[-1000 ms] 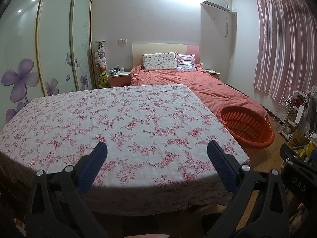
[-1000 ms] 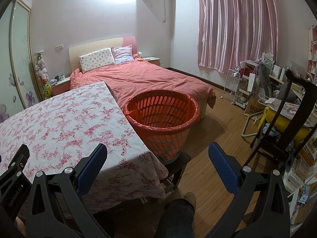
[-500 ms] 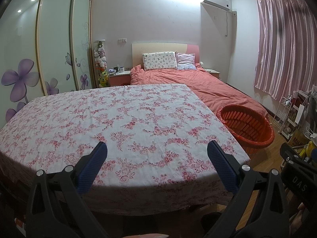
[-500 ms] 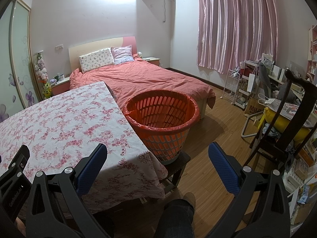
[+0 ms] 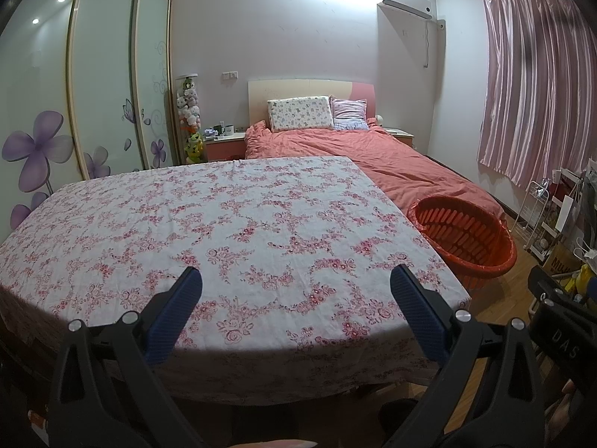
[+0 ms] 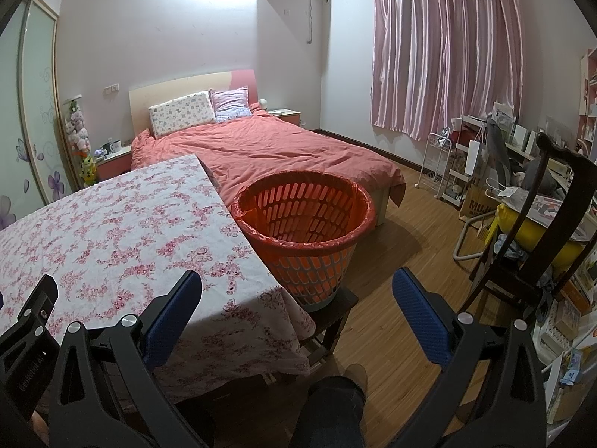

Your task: Collect trash

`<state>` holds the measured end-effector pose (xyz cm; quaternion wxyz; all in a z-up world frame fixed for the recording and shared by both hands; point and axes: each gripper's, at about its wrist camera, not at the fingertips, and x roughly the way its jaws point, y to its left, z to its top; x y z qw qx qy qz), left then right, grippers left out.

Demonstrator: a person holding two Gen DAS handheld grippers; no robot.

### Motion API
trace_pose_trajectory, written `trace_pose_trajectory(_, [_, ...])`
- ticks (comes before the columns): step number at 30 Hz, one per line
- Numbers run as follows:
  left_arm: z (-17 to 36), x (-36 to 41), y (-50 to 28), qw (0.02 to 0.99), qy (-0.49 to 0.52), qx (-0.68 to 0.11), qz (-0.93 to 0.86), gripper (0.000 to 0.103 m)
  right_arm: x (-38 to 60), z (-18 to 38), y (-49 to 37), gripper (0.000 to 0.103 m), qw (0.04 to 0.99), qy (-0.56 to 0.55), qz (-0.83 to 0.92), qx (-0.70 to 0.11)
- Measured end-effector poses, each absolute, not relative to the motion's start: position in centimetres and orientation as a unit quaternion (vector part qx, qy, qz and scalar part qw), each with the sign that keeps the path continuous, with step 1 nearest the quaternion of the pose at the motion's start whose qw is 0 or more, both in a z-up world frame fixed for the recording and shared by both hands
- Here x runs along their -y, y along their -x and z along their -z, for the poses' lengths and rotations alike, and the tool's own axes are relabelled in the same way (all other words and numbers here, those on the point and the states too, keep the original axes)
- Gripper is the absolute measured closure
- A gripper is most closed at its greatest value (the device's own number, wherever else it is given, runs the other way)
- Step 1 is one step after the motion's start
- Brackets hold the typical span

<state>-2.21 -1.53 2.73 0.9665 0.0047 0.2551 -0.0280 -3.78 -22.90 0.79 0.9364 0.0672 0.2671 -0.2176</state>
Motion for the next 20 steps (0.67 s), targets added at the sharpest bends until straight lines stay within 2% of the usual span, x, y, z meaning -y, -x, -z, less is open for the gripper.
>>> trace_pose_trajectory(20, [-2.33, 1.40, 2.46, 0.966, -0.004, -0.259, 0.028, 0.004, 22.81, -0.73, 3.78, 0.002, 0.936, -0.067, 0.217, -0.267])
